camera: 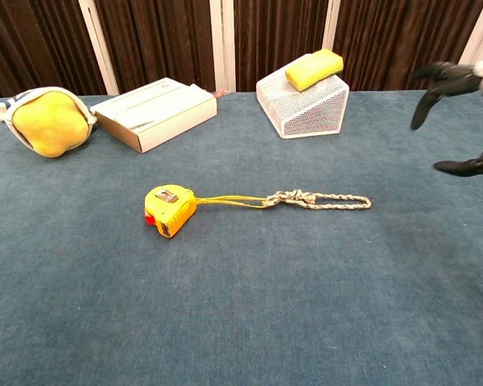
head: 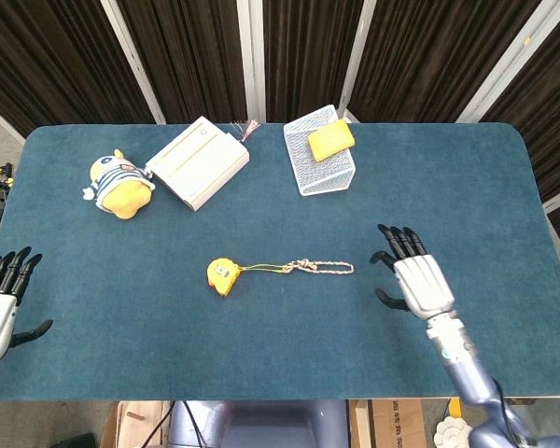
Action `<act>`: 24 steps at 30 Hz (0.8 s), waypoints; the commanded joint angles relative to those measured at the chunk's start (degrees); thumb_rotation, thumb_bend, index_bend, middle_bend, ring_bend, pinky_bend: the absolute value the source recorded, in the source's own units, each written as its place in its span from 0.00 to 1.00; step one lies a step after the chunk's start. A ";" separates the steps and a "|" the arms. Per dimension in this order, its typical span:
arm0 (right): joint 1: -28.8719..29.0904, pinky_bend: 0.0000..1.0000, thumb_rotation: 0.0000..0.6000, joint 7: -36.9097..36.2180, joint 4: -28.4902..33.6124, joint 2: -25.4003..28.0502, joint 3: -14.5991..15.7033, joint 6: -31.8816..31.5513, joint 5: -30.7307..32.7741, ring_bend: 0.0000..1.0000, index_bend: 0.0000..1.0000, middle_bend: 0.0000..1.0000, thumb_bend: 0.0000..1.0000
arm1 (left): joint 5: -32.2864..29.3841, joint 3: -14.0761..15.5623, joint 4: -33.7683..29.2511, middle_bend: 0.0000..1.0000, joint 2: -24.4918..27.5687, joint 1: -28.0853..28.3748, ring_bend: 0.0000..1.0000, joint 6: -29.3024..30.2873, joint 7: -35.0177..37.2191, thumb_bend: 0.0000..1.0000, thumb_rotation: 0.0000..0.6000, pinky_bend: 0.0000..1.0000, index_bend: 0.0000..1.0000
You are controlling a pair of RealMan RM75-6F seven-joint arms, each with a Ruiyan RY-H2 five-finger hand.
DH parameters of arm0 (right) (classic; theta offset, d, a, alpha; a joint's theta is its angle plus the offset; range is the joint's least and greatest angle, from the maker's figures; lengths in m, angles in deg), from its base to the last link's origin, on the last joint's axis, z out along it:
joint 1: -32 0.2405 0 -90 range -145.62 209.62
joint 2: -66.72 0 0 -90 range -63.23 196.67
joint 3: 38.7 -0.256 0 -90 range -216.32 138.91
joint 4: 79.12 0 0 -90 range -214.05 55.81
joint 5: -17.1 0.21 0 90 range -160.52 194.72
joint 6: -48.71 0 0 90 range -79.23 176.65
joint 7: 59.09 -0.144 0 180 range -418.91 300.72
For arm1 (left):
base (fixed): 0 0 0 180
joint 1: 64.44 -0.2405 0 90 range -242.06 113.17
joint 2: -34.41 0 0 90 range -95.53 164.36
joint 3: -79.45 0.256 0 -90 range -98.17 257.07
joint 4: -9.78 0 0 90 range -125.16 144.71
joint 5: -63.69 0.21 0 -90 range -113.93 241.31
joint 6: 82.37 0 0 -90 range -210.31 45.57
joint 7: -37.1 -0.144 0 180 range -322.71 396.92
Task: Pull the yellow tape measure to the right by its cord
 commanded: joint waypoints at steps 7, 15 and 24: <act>5.83 0.00 1.00 9.41 -8.16 -11.03 -1.75 3.59 11.10 0.00 0.49 0.08 0.33 | -0.09 -0.14 0.19 0.00 0.02 0.00 0.00 0.13 0.64 0.00 1.00 0.00 0.00; 7.51 0.00 1.00 9.15 -15.65 -16.41 -1.26 4.35 15.26 0.00 0.51 0.08 0.33 | -0.25 -0.10 0.27 0.00 -0.10 0.16 0.00 -0.31 0.68 0.00 1.00 0.00 0.00; 8.97 0.00 1.00 8.14 -19.90 -19.52 -0.99 4.91 16.29 0.00 0.51 0.08 0.33 | -0.69 -0.14 0.32 0.00 -0.14 0.34 0.00 -0.88 0.88 0.00 1.00 0.00 0.00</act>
